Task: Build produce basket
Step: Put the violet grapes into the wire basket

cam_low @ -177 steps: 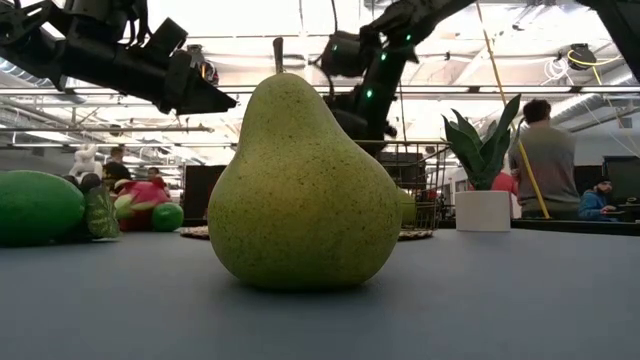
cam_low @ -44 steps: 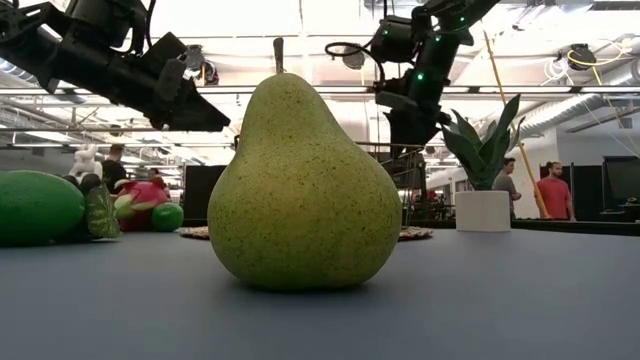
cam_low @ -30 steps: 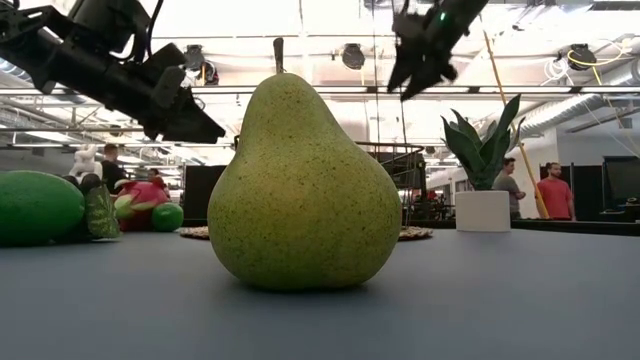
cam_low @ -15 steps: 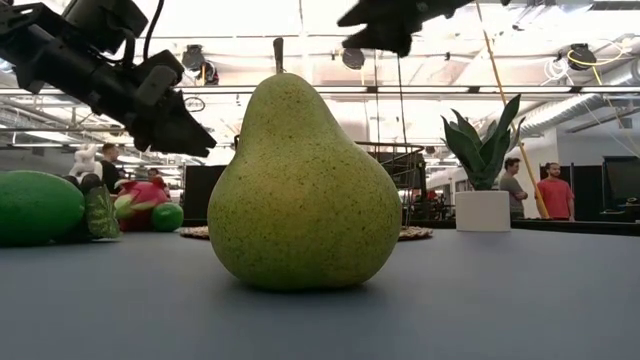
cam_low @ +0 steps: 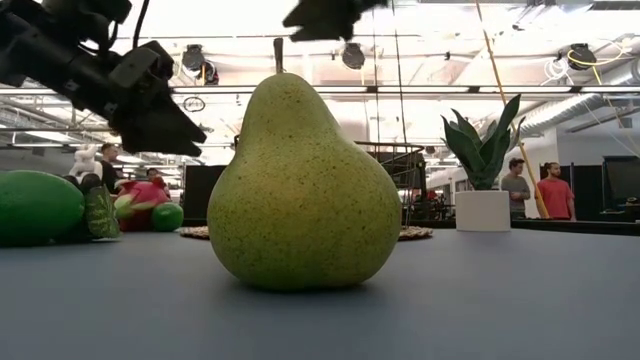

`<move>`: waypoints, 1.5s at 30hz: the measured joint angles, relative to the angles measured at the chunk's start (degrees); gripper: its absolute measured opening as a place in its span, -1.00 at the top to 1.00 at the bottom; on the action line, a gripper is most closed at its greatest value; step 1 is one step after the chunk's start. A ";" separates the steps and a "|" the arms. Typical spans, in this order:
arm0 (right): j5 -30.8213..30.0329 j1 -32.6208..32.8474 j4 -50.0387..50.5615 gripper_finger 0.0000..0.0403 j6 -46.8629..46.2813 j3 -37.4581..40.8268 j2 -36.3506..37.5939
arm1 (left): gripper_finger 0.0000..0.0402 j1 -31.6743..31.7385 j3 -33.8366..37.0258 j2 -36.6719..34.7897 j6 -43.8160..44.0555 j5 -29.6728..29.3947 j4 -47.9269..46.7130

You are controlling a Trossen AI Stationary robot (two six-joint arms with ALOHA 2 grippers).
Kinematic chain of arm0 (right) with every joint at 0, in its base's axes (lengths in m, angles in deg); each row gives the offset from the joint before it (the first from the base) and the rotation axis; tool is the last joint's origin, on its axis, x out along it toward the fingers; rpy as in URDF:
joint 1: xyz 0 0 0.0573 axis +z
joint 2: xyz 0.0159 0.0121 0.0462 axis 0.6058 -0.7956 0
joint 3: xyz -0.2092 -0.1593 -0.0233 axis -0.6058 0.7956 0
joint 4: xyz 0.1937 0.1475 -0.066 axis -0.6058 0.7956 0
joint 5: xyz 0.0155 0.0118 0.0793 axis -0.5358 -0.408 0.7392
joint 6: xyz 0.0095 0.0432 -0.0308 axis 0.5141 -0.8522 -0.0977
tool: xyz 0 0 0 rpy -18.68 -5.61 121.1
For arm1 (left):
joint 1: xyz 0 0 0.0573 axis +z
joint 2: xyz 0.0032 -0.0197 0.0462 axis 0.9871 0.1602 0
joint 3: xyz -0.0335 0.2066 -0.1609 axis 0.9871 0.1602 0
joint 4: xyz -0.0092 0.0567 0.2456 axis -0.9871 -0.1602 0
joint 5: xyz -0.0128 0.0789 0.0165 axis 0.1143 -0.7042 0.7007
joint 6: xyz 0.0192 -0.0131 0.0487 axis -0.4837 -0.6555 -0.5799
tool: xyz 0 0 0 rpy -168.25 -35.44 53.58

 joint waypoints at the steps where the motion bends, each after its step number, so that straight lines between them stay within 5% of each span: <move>1: 0.04 -0.04 -1.86 -0.20 1.72 -1.15 -0.97 | -0.16 -0.83 0.00 0.02 0.59 -0.92 -0.43; 6: 5.59 0.67 -11.25 -0.21 10.30 -1.94 -3.62 | -0.16 -4.17 0.00 0.02 2.43 -5.36 -0.56; 12: 8.20 2.35 -10.69 -0.14 7.46 -0.76 -3.57 | -0.16 -7.63 0.00 0.02 4.74 -6.68 -0.73; 20: 6.46 5.20 4.14 -0.13 2.31 -0.58 -3.63 | -0.16 -8.20 0.00 0.02 3.87 -9.53 -2.80; 25: -4.25 10.17 17.31 -0.13 3.04 -4.84 -3.66 | -0.16 -6.57 0.00 0.02 4.09 -12.36 -0.75; 31: -30.74 16.39 23.63 -0.13 11.96 -12.57 -3.63 | -0.16 -5.86 0.00 0.00 -1.41 -12.15 4.17; 35: -40.49 16.67 23.41 -0.13 18.45 -20.49 -3.58 | -0.16 -5.86 -0.02 0.00 -3.44 -10.58 1.03; 39: -38.17 13.71 22.91 -0.13 17.71 -25.42 -3.46 | -0.16 -5.88 -0.02 0.00 -0.57 -10.02 -4.41; 45: -24.29 7.78 23.37 -0.13 5.98 -23.20 -5.04 | -0.16 -5.88 -0.02 0.00 3.43 -10.40 -8.71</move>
